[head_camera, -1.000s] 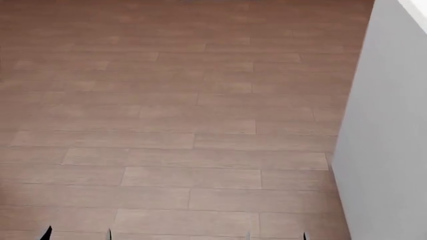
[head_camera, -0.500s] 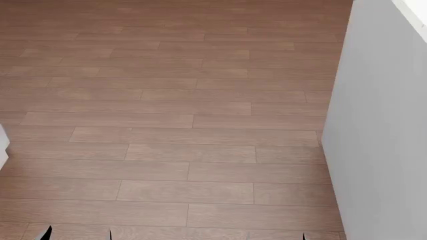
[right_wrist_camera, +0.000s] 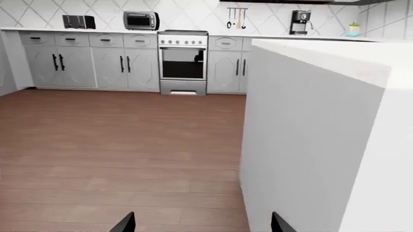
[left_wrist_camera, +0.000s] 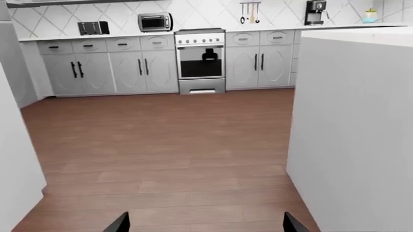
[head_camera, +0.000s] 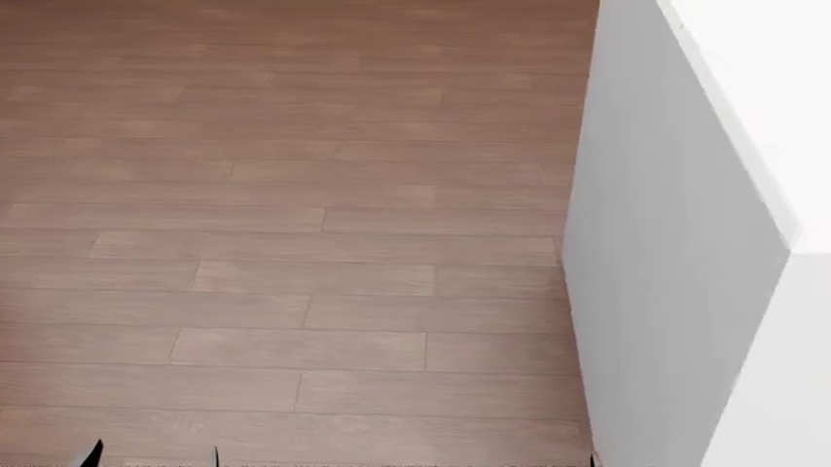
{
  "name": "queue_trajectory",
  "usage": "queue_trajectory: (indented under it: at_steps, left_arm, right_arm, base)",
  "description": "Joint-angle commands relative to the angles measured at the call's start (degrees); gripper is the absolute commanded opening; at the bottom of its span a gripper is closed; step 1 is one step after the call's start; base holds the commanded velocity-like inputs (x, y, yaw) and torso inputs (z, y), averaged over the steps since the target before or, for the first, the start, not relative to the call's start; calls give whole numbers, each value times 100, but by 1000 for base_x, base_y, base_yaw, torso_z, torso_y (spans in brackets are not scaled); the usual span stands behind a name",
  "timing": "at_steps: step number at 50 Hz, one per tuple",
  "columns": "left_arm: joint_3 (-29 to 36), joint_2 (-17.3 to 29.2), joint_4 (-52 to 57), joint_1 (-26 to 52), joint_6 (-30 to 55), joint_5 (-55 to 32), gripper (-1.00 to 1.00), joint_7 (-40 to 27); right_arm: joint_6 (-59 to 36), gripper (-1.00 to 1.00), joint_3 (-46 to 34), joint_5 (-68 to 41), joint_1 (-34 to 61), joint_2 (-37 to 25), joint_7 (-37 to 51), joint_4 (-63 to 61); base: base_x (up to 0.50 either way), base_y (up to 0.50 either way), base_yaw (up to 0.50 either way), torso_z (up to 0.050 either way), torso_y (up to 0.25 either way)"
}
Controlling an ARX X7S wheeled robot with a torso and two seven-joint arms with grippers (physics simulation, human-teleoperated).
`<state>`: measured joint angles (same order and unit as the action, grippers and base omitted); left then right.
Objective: Place the cup inside the bowl on the dining table and move the bowl to any counter.
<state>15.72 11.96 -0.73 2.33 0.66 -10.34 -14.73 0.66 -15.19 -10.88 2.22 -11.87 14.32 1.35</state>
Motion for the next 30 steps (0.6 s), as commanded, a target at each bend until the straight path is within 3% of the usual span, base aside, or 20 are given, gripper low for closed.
queue_trajectory:
  at_steps: [1, 23, 30]
  left_arm:
    - [22, 44, 14, -17, -32, -18, 100, -16]
    - [83, 48, 27, 25, 25, -76, 100, -77]
    - [88, 72, 13, 24, 10, -99, 100, -79]
  right_arm:
    - [16, 100, -37, 4, 12, -31, 29, -6]
    - [20, 100, -95, -32, 2, -70, 74, -28]
    - [7, 100, -105, -56, 22, -71, 90, 10]
  base:
    - [-27, -500, 0, 0, 0]
    - [-29, -500, 0, 0, 0]
    - [-311, -473, 0, 0, 0]
